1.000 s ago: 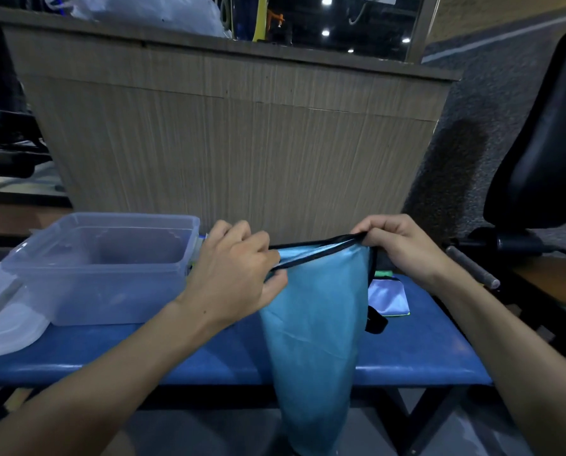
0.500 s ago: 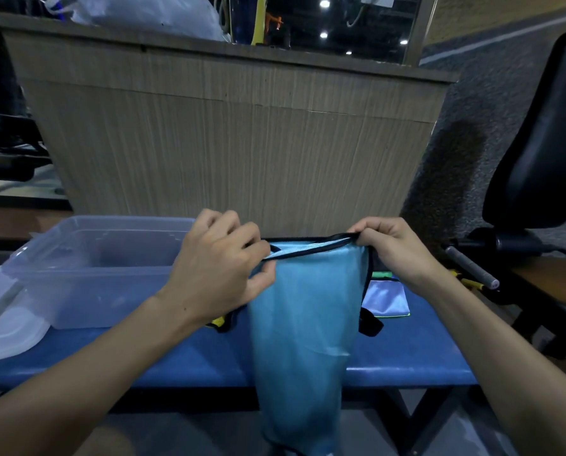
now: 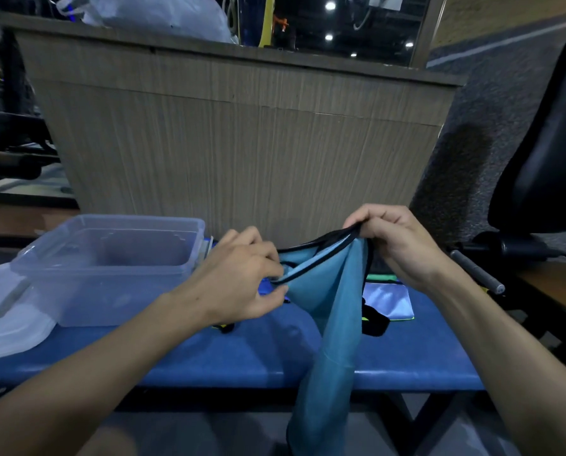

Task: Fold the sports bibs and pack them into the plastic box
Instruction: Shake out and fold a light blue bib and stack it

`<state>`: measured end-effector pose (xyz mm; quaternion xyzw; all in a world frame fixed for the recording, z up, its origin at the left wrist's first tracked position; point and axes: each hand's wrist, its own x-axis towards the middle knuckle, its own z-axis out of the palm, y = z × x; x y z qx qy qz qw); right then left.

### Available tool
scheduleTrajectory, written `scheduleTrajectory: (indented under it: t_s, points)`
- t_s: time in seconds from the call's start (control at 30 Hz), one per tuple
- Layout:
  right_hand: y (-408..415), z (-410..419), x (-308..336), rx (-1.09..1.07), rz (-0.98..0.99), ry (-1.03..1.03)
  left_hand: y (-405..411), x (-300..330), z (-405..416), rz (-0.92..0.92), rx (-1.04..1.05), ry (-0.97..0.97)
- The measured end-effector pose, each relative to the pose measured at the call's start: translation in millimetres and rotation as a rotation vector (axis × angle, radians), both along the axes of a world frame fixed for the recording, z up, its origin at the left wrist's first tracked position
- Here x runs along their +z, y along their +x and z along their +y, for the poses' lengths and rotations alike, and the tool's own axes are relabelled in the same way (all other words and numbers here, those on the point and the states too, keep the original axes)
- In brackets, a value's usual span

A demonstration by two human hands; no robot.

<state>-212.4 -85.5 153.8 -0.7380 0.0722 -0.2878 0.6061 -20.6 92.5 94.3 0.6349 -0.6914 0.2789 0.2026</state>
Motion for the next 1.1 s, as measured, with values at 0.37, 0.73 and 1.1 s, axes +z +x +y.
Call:
scheduleTrajectory:
  t_s: [0.37,0.73,1.1]
  points:
    - [-3,-13,-5,-0.041,0.065,-0.04,-10,5,-16,0.23,-0.158,0.219]
    - [-13,-31,-54,-0.244,0.121,-0.066,-16,12,-7,-0.064,-0.127,-0.386]
    - [-15,-26,-47,-0.206,0.081,0.069,-2,17,2,-0.134,-0.058,-0.235]
